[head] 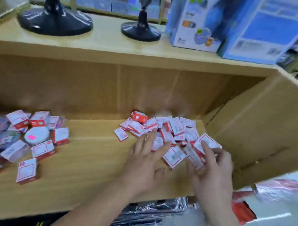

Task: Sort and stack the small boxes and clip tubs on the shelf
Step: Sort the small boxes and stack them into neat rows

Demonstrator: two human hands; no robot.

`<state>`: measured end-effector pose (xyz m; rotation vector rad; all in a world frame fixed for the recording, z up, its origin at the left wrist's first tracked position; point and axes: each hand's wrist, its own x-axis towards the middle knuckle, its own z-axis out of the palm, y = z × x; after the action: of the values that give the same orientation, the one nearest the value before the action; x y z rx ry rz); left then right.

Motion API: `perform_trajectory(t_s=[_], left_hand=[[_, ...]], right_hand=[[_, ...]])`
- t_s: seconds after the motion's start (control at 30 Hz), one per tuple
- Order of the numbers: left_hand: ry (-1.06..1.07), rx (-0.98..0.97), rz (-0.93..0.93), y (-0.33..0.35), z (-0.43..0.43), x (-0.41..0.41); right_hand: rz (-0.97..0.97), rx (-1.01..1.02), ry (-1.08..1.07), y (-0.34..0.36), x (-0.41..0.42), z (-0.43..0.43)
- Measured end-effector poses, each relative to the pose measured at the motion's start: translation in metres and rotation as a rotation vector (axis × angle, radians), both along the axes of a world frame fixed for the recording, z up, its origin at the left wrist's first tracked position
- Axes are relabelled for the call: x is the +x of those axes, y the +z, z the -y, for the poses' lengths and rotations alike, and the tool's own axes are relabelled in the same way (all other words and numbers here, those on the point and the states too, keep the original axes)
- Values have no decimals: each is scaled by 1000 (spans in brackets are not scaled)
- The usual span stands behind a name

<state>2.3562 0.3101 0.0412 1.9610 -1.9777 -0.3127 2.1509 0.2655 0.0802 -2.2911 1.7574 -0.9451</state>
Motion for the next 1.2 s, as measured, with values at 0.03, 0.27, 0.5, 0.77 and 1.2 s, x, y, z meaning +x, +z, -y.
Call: perform_trajectory(t_s=[0.03,0.27,0.5,0.77,1.2], left_hand=[[20,54,64,-8,8,-7],[175,-47,181,-33,18,-10],[57,-316,-156,34,67,-9],[-317,314,292,53,156,-22],[-223,250,357,33,114,13]], right_hand=[[-12,-49,-29,2,-7,6],[183,471,41,-19,-40,51],[277,550,177,-20,-34,65],[509,655,140,-10,-48,100],[169,741,143,7,-7,129]])
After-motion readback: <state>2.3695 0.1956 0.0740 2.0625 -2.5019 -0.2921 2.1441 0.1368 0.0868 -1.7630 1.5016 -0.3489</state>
